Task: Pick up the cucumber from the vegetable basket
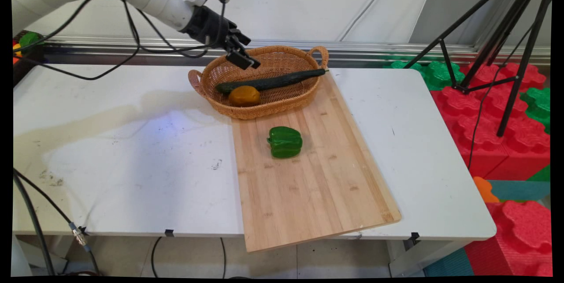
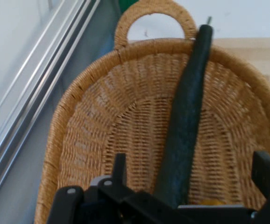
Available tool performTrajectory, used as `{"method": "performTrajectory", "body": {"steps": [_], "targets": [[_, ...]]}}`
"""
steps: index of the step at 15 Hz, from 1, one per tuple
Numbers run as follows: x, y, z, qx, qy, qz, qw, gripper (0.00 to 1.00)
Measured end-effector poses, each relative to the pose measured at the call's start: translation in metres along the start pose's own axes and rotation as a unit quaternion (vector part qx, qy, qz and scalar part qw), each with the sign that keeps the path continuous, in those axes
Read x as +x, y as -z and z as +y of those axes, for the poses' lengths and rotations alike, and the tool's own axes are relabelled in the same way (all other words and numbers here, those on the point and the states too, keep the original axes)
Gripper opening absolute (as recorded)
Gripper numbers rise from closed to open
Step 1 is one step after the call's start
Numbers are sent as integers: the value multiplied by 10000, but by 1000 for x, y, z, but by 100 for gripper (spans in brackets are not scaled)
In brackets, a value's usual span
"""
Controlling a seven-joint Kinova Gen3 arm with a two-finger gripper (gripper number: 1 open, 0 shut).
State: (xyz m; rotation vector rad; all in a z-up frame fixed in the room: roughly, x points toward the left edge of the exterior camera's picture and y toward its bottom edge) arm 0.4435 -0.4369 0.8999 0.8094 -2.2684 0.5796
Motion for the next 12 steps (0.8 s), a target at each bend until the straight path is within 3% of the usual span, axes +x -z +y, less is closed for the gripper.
{"method": "performTrajectory", "body": {"steps": [12], "targets": [[-7,-94,-11,-117,246,-523,9983,100]]}}
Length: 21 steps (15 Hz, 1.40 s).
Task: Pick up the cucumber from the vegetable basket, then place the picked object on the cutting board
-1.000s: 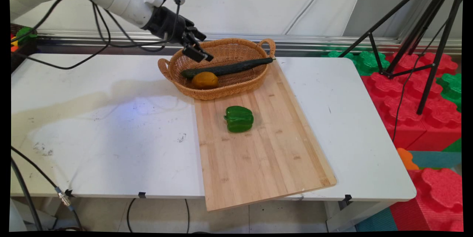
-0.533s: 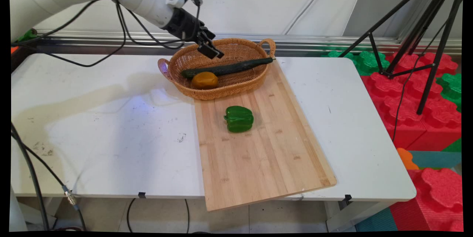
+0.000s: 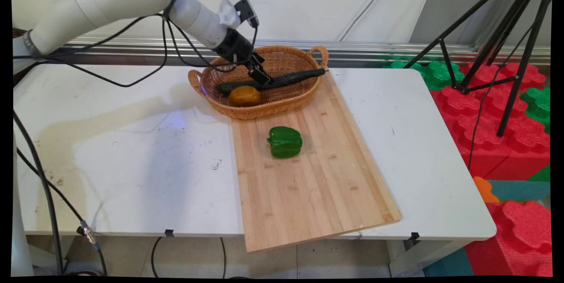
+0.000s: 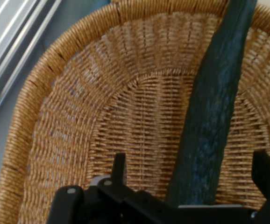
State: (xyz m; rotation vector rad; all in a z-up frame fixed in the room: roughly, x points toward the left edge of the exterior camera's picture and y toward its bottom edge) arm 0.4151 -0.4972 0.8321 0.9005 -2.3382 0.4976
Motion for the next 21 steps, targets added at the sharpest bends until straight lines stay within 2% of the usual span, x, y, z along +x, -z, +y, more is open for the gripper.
{"method": "performTrajectory", "body": {"steps": [10,11,15,21], "targets": [[5,-39,-5,-83,-122,-199,9997,100],[6,-41,-5,-94,-169,-209,9996,0],[9,-47,-4,-118,-351,-231,9990,0],[13,-43,-2,-96,-388,-148,9991,0]]}}
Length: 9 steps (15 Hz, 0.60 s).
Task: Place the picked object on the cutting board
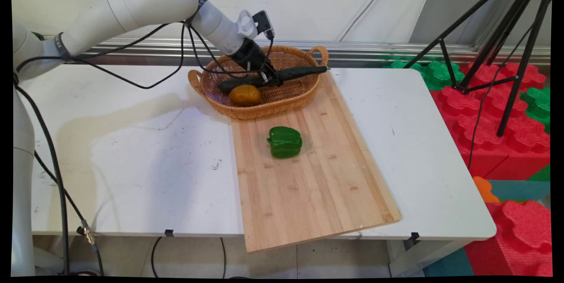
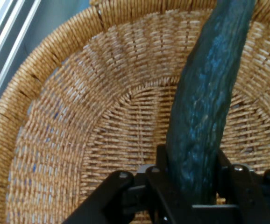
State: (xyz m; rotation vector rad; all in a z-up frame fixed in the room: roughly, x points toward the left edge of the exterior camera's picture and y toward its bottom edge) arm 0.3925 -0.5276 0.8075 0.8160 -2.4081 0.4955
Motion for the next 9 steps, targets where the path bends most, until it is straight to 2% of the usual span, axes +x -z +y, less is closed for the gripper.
{"method": "performTrajectory", "body": {"steps": [9], "targets": [[4,38,5,82,-93,310,9994,0]]}}
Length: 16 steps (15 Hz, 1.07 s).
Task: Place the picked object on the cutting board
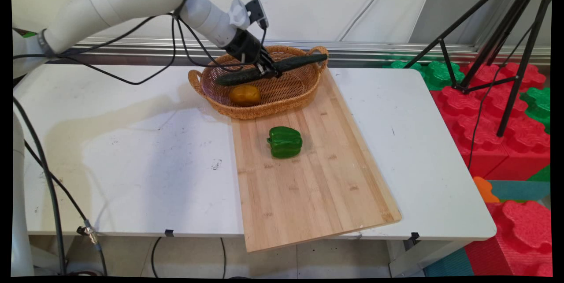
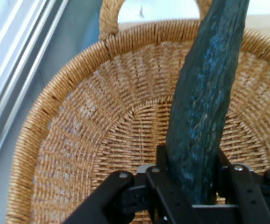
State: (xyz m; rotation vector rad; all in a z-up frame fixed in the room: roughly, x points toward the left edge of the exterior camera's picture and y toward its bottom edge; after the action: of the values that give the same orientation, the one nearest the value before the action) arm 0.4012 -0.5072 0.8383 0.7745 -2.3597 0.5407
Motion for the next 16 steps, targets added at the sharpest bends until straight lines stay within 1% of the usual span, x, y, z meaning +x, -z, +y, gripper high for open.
{"method": "performTrajectory", "body": {"steps": [6,9,13,16], "targets": [[2,47,5,38,-36,343,9994,0],[0,73,11,-2,-47,500,9987,0],[-1,107,26,-181,-29,689,9975,0],[-2,129,44,-409,34,784,9961,0]]}}
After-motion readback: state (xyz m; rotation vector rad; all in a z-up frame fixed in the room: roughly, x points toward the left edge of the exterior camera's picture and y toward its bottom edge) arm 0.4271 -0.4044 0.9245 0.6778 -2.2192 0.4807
